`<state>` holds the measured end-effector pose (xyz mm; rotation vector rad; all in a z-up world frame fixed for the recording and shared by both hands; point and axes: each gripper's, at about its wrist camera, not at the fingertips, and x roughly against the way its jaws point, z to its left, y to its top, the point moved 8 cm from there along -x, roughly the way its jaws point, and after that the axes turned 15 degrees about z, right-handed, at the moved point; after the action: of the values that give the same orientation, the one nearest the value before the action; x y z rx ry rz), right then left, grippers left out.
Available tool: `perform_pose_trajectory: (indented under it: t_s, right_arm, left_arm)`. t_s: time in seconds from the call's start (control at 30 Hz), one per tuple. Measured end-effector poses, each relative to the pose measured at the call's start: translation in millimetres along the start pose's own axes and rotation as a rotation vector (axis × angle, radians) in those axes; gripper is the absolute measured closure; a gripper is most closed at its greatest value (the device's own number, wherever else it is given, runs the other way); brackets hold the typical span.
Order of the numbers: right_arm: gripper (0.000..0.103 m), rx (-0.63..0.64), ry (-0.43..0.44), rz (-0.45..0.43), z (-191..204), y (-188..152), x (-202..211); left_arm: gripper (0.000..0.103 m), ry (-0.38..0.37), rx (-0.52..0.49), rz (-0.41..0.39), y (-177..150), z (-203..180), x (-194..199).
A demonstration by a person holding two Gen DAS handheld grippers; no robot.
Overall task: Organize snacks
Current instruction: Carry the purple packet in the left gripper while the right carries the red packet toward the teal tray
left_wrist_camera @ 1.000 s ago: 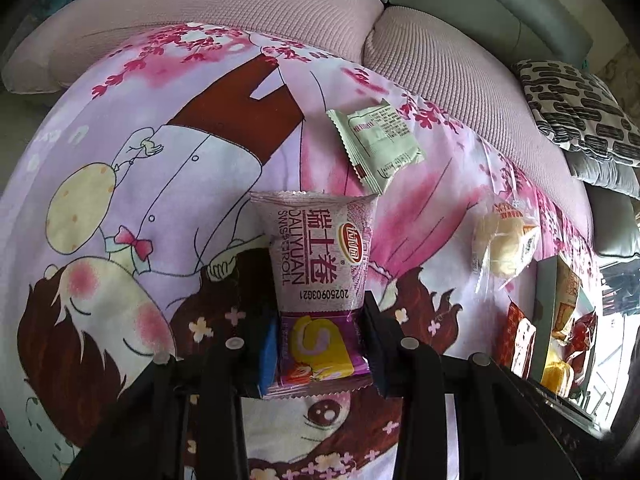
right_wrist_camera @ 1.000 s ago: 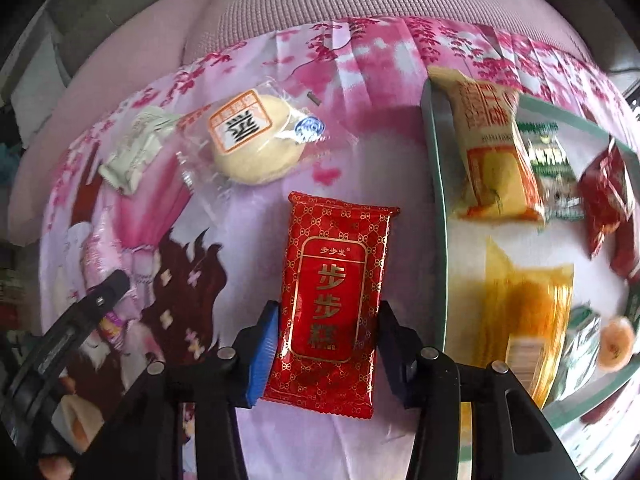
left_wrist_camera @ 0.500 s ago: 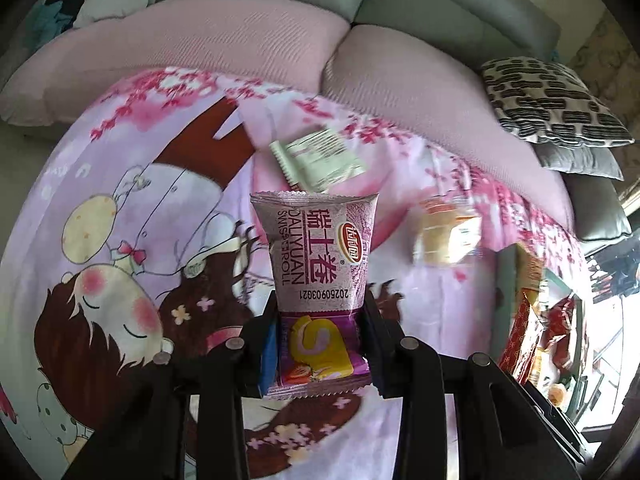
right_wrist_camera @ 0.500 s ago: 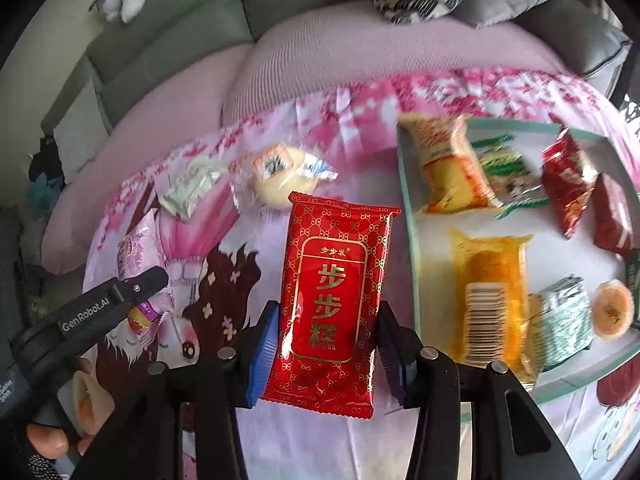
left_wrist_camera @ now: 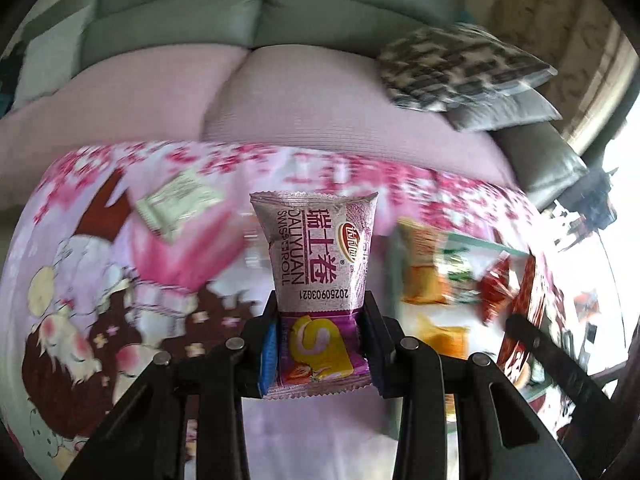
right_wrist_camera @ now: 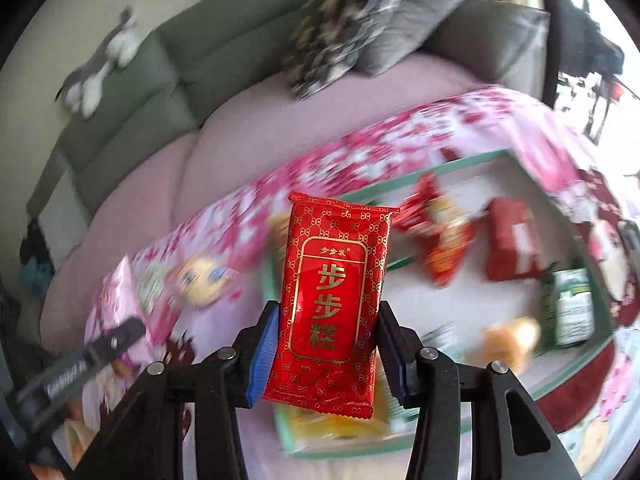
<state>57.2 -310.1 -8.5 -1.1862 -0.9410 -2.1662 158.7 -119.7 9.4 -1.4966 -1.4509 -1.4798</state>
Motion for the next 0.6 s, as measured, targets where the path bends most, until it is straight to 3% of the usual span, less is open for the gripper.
perform_pose_trajectory:
  t_s: [0.33,0.6]
  right_arm:
    - [0.053,-0.156,-0.024,-0.076,-89.5,27.2,28.5]
    - [0.053,-0.178,0.011,-0.053,-112.2,37.0,3.3]
  left_arm:
    - [0.065,0.021,-0.225,0.01,-14.0,-94.7,-22.4]
    - [0.065,-0.035,-0.244,0.103,-5.2,-137.1,-59.3]
